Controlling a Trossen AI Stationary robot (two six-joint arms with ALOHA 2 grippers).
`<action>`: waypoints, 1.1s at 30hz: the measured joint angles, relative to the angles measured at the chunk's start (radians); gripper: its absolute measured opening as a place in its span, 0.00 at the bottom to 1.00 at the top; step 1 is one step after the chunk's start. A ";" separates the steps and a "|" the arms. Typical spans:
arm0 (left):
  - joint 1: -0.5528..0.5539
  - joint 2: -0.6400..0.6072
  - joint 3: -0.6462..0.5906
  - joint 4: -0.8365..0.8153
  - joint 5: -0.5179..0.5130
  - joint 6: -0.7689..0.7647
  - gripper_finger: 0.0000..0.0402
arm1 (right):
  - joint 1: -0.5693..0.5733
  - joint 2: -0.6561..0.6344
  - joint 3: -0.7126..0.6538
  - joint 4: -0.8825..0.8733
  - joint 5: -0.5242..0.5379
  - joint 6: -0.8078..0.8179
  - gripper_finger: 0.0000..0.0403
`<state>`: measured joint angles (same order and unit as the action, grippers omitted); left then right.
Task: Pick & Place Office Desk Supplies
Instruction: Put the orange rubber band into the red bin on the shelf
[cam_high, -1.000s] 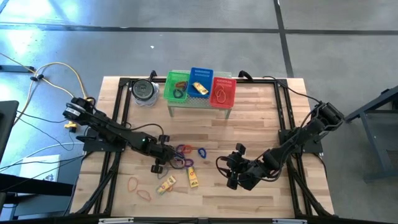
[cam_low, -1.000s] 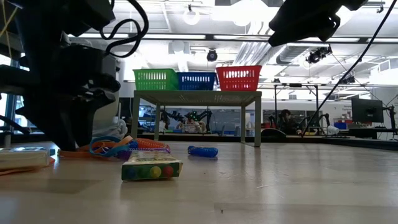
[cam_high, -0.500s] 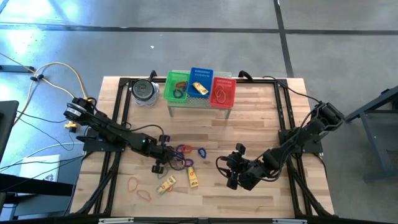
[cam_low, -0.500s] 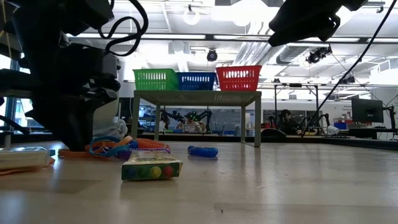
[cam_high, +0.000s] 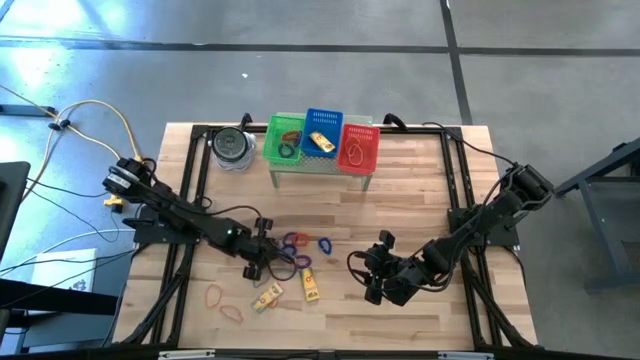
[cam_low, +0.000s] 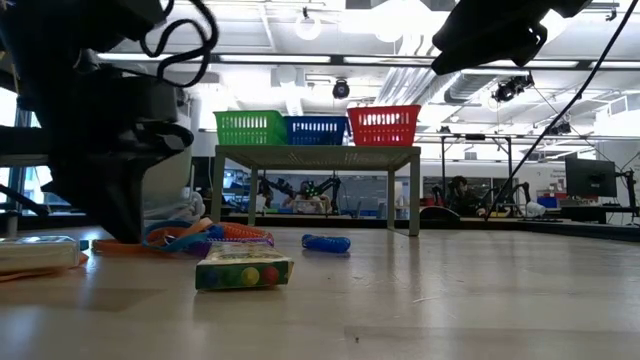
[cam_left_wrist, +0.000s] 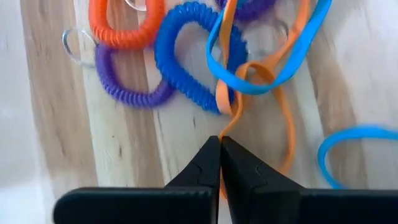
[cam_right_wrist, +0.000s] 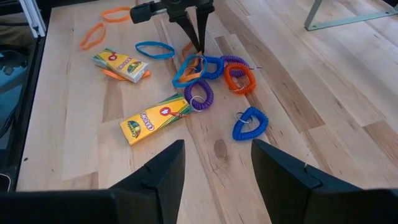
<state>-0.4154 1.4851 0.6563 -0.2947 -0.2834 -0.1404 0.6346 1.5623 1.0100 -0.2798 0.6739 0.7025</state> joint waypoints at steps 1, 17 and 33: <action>-0.003 -0.012 -0.002 -0.011 -0.005 0.002 0.00 | 0.000 0.000 0.000 0.000 0.000 0.001 0.43; -0.064 -0.233 0.069 0.009 -0.307 -0.010 0.00 | 0.000 0.000 0.000 0.008 0.000 0.007 0.43; -0.147 -0.243 0.109 0.331 -0.401 0.150 0.00 | 0.000 0.000 0.000 0.060 0.008 0.003 0.43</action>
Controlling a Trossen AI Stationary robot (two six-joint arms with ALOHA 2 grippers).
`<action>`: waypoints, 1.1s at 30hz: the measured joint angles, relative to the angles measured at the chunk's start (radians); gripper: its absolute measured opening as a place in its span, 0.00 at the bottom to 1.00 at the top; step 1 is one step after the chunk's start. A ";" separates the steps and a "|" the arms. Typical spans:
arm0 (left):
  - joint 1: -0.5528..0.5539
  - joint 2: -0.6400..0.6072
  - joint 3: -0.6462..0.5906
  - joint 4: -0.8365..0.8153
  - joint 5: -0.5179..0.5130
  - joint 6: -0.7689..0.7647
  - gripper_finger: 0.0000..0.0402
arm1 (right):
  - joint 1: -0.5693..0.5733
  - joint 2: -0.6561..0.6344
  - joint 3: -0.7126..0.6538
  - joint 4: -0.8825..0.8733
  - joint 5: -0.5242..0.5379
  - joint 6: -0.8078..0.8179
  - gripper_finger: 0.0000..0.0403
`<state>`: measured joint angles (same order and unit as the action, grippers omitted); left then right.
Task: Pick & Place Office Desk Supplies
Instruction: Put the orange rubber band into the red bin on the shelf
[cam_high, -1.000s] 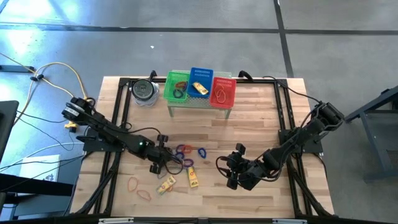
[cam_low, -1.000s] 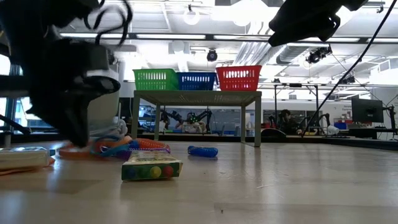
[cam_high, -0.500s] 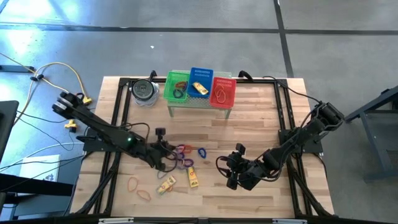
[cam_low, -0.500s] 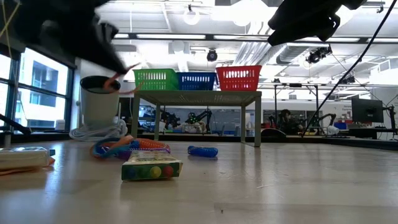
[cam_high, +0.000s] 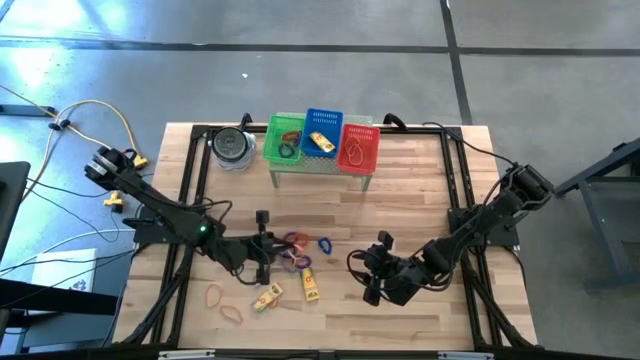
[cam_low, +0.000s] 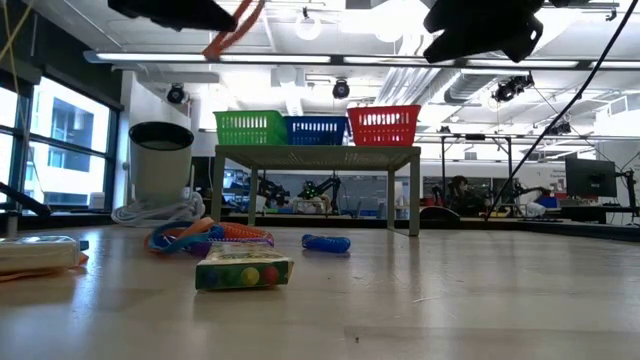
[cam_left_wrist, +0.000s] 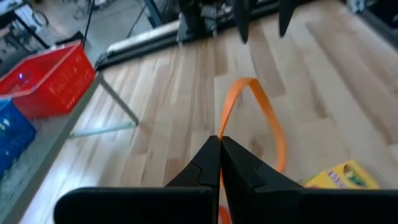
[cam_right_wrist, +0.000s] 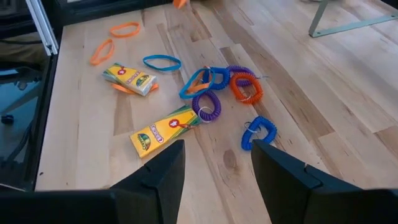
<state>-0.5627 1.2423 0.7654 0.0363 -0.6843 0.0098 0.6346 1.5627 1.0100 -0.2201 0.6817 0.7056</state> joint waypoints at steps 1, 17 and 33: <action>-0.001 0.000 0.000 0.005 0.000 0.001 0.00 | -0.001 0.000 0.000 0.012 0.001 -0.004 0.43; -0.003 0.174 0.000 0.286 -0.106 0.178 0.00 | -0.035 0.064 0.001 0.258 0.079 -0.178 0.60; -0.003 0.242 0.000 0.391 -0.161 0.232 0.00 | -0.160 0.175 0.000 0.520 -0.071 -0.294 0.71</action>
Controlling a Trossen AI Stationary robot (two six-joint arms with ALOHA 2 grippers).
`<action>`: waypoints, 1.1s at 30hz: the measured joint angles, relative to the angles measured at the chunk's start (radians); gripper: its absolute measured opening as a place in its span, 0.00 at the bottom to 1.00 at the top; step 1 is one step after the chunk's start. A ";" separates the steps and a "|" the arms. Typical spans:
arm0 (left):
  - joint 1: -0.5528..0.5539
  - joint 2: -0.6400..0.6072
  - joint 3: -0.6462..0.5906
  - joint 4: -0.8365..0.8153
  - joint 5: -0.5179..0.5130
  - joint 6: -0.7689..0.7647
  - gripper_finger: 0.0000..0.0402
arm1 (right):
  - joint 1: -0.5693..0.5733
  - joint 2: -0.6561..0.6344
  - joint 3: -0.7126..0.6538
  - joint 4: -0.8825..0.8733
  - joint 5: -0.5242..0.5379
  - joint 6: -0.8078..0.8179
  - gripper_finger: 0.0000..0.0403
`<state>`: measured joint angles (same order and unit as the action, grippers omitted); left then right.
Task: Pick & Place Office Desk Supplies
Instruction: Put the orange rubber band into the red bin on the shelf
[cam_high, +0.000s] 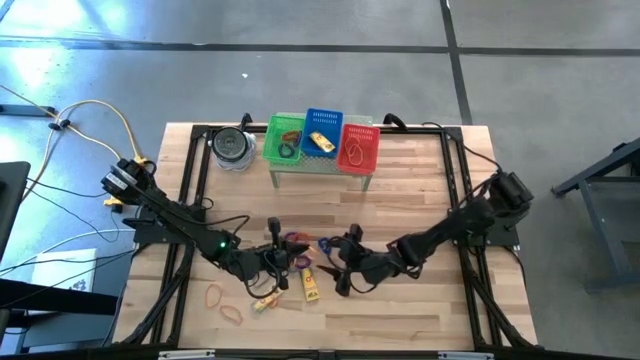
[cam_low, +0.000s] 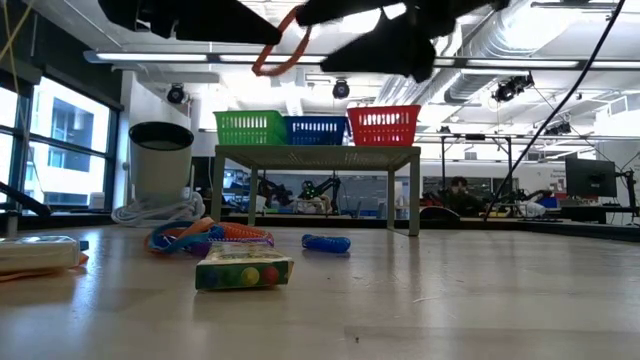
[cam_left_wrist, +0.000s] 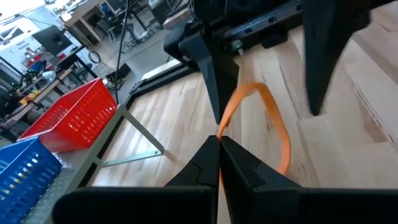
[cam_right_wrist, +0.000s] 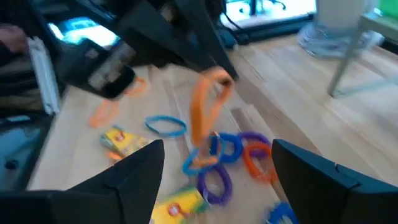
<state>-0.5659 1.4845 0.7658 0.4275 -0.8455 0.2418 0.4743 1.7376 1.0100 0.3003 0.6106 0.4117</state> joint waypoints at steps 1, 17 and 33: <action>0.000 0.000 0.000 -0.002 0.000 0.002 0.00 | -0.005 0.008 0.000 0.029 0.000 -0.020 0.71; 0.001 0.000 0.000 -0.010 0.000 -0.006 0.00 | -0.049 0.069 0.000 0.139 -0.011 -0.101 0.57; 0.001 0.000 0.000 -0.017 0.005 -0.063 0.00 | -0.043 0.069 0.000 0.132 -0.036 -0.128 0.01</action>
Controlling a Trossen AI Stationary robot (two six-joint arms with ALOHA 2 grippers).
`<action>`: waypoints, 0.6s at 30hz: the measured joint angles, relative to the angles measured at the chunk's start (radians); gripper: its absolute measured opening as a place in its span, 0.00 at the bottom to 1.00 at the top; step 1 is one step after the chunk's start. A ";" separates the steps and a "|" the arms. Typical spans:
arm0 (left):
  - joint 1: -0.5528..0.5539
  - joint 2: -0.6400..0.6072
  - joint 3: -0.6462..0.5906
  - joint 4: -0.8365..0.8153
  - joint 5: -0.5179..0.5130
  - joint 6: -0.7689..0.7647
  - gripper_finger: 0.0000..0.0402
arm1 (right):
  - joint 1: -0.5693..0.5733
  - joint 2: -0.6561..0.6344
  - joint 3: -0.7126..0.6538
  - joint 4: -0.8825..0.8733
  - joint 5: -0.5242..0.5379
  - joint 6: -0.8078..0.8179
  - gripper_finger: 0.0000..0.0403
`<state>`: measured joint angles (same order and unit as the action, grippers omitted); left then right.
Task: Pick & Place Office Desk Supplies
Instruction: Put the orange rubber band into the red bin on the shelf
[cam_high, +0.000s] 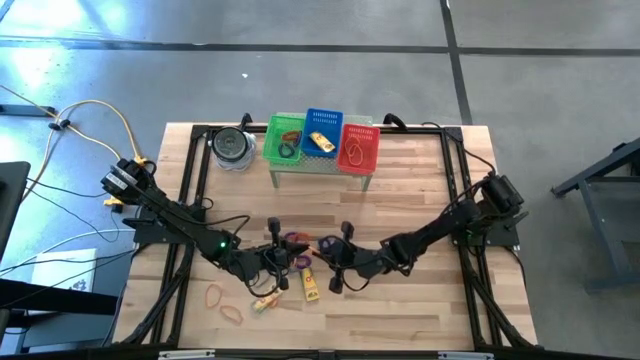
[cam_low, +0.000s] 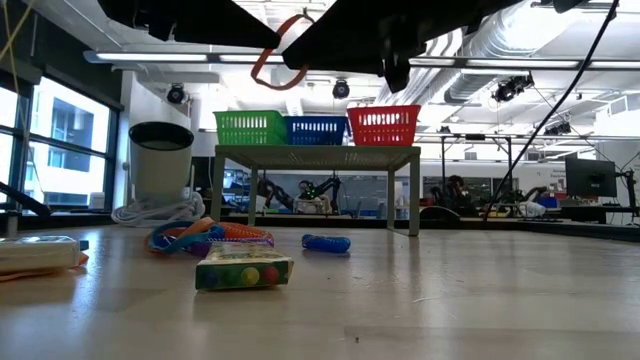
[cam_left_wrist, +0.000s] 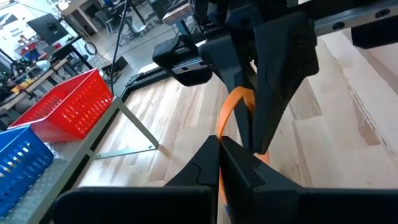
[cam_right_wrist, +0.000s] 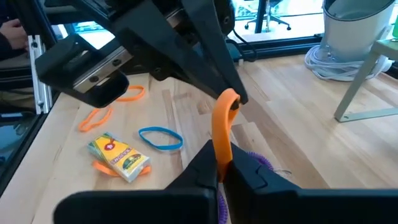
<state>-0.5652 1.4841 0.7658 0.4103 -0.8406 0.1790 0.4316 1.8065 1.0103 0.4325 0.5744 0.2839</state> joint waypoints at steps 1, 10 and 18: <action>0.000 0.000 0.000 0.000 0.000 0.015 0.00 | 0.000 0.000 0.000 -0.001 -0.001 0.000 0.01; -0.010 0.000 0.000 0.002 0.088 0.058 0.23 | 0.001 0.000 0.000 -0.059 -0.002 0.024 0.01; -0.022 0.000 0.000 0.002 0.151 -0.042 0.52 | 0.055 -0.088 0.000 -0.293 0.133 0.091 0.01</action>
<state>-0.5871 1.4841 0.7658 0.4118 -0.6899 0.1375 0.4868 1.7188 1.0100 0.1390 0.7070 0.3744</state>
